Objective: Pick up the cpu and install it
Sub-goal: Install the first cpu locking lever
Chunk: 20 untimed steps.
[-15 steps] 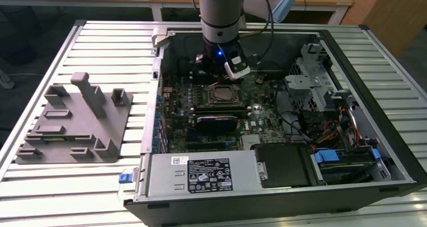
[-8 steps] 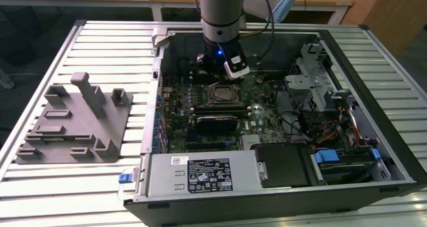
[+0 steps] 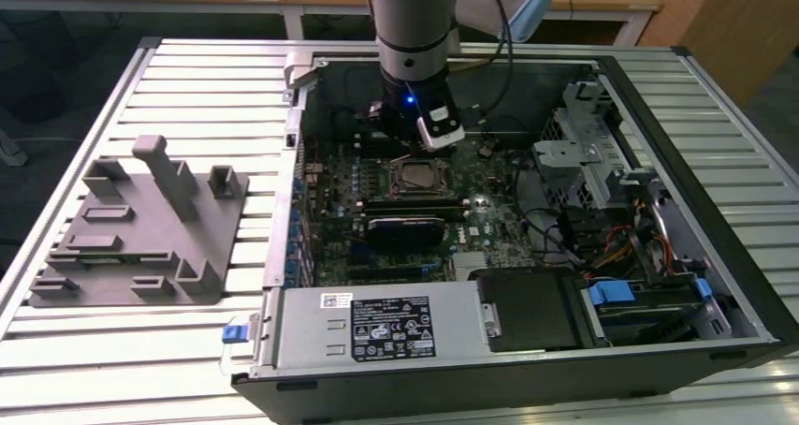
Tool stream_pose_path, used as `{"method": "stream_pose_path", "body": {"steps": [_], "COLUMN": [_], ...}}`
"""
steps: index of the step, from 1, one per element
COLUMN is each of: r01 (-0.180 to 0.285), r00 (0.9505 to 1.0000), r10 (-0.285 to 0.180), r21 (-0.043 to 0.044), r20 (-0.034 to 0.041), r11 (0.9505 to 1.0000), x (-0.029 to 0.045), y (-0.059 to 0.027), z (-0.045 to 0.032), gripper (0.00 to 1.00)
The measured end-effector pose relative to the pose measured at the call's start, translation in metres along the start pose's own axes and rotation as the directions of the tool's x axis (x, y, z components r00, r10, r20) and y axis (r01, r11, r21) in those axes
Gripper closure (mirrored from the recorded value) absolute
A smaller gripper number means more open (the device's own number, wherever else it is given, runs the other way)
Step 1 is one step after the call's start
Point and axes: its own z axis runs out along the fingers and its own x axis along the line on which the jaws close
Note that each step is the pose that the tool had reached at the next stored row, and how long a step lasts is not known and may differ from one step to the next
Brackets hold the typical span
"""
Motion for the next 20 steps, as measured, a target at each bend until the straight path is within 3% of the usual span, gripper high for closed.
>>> {"method": "stream_pose_path", "body": {"steps": [5,11,20], "r01": [-0.054,-0.114,-0.139], "r00": [0.9985,0.9933,0.9899], "r10": [0.054,0.114,0.139], "r21": [-0.0016,-0.0036,-0.0057], "r20": [0.0106,0.021,0.0252], "r11": [0.9985,0.9935,0.9902], "x": [0.0001,0.0005,0.0032], "y": [-0.0003,-0.0009,0.0048], "z": [0.0021,0.0054,0.0107], "gripper": [0.89,0.89,0.89]}}
